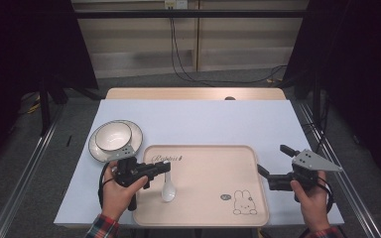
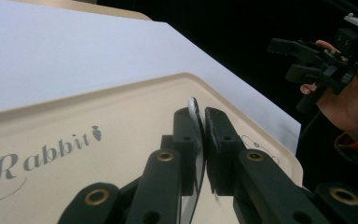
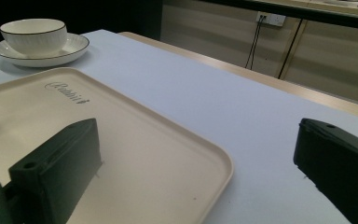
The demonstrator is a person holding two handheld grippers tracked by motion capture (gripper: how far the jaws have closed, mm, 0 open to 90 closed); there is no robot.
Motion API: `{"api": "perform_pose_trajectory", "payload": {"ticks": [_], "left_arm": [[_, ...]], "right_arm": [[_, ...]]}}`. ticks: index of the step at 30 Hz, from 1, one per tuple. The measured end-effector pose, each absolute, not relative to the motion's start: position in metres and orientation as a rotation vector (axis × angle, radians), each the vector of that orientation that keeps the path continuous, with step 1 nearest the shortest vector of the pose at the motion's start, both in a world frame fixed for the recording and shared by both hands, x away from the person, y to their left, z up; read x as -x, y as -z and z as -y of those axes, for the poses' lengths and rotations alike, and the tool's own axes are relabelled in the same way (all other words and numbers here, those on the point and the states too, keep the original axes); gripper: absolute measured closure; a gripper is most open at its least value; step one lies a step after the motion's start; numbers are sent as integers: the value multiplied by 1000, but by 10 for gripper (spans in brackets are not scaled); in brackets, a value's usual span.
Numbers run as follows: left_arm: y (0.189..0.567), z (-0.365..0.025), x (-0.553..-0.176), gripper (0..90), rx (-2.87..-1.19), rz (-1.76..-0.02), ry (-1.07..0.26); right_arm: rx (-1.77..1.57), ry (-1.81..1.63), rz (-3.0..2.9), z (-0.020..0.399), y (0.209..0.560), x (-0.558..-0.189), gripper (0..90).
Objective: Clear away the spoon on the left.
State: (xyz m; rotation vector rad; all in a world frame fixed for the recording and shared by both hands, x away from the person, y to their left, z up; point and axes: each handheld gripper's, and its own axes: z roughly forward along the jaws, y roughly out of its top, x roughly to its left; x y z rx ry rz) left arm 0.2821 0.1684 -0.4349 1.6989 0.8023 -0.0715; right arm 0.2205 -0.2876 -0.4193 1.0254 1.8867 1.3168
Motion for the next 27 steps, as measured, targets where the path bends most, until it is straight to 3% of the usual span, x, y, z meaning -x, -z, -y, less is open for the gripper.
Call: {"api": "perform_pose_trajectory", "payload": {"ticks": [27], "left_arm": [[445,-174,-292,770,-1716,-835,-18]], "right_arm": [[-1015,-1302,-1897,287,420,-220,2]]}}
